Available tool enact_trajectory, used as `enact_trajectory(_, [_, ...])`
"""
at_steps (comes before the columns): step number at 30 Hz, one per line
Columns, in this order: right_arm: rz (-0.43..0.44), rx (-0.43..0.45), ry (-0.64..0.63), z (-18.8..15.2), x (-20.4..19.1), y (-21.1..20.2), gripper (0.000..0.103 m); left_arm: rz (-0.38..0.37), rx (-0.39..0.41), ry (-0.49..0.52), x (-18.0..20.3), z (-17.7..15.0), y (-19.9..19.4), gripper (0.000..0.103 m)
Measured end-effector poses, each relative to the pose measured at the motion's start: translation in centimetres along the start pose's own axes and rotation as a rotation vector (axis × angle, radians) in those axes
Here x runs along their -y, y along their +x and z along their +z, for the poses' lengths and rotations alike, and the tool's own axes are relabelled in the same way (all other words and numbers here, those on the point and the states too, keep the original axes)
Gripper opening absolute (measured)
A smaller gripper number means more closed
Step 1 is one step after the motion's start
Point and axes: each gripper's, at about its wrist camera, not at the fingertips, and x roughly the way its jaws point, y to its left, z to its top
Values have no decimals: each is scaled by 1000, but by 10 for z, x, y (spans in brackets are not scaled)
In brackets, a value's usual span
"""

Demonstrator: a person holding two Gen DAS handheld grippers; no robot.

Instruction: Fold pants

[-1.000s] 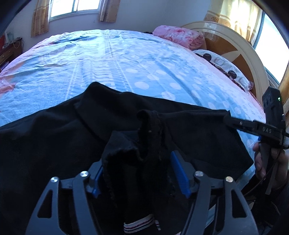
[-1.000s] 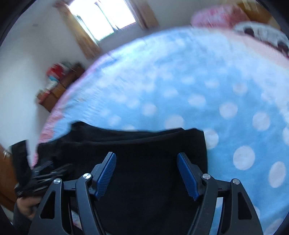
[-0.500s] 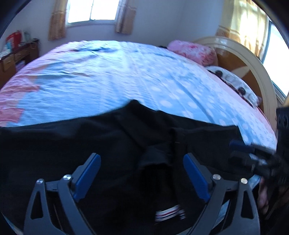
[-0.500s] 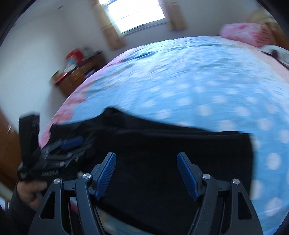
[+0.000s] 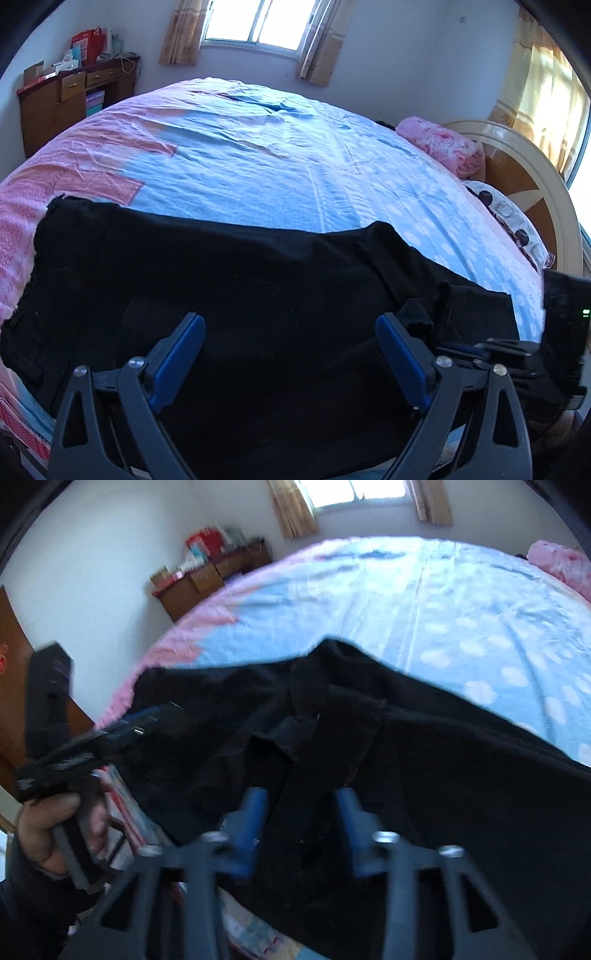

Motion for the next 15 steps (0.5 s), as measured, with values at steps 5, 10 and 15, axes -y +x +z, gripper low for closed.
enact_trajectory(5, [90, 12, -16, 2, -16, -3, 0, 4, 15, -5, -8, 1, -8, 96])
enact_trajectory(10, [77, -19, -58, 2, -29, 11, 0, 15, 20, -29, -20, 2, -13, 96])
enact_trajectory(15, [-33, 43, -29, 0, -15, -13, 20, 49, 24, 3, -21, 1, -13, 96])
